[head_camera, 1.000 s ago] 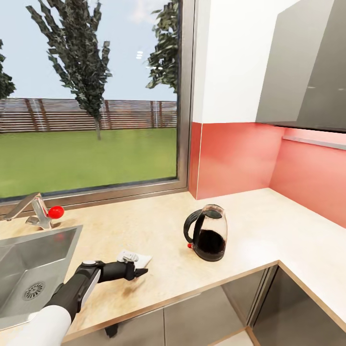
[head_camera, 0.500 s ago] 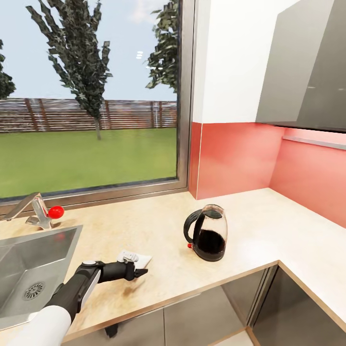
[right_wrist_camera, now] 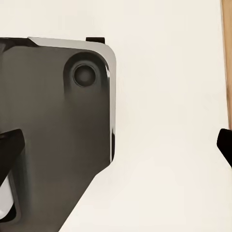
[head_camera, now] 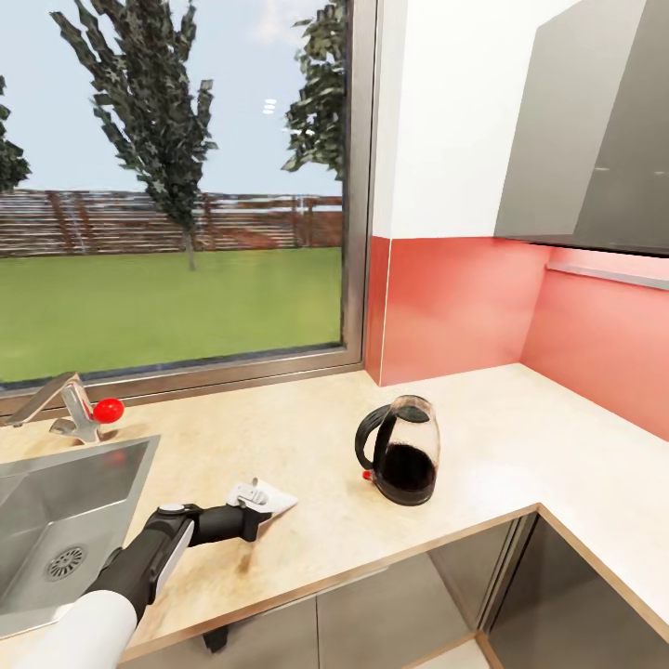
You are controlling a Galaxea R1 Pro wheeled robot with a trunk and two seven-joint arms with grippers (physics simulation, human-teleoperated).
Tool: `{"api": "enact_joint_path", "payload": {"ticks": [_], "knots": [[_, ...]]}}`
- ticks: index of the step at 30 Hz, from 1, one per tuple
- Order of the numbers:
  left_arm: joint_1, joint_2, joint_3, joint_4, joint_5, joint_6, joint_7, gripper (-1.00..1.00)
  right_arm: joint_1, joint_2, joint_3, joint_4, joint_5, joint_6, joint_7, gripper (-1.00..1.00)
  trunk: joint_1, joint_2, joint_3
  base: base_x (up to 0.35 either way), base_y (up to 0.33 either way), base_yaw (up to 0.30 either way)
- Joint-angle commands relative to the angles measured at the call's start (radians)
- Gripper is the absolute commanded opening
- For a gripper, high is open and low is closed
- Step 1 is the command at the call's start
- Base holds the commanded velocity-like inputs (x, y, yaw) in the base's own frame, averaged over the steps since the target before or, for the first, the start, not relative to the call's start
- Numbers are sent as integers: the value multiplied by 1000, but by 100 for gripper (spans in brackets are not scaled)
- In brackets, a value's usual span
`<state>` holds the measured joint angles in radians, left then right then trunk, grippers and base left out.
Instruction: Set up a coffee station on the kitchen countertop: keep the coffee maker on the countertop, move the bottle of coffee from the kitchen shelf to the counter next to the coffee maker, place a paper coffee filter on top of the coffee maker, put the saucer next to the coffee maker with the coffee cup on the saucer, and place the electric kettle next to the coffee maker.
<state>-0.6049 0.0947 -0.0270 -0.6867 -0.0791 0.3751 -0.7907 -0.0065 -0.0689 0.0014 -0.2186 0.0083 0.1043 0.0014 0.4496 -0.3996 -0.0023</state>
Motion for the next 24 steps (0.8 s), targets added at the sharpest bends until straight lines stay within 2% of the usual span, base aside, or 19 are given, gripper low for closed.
{"api": "enact_joint_path", "payload": {"ticks": [1, 24], "knots": [[1, 0, -2, -1, -16, 3, -4, -100, 0, 0, 0, -2, 1, 6, 0, 100, 0, 0, -1, 0, 0, 0], [-2, 6, 0, -13, -6, 7, -11, -100, 0, 0, -1, -2, 0, 6, -4, 100, 0, 0, -1, 0, 0, 0]]}}
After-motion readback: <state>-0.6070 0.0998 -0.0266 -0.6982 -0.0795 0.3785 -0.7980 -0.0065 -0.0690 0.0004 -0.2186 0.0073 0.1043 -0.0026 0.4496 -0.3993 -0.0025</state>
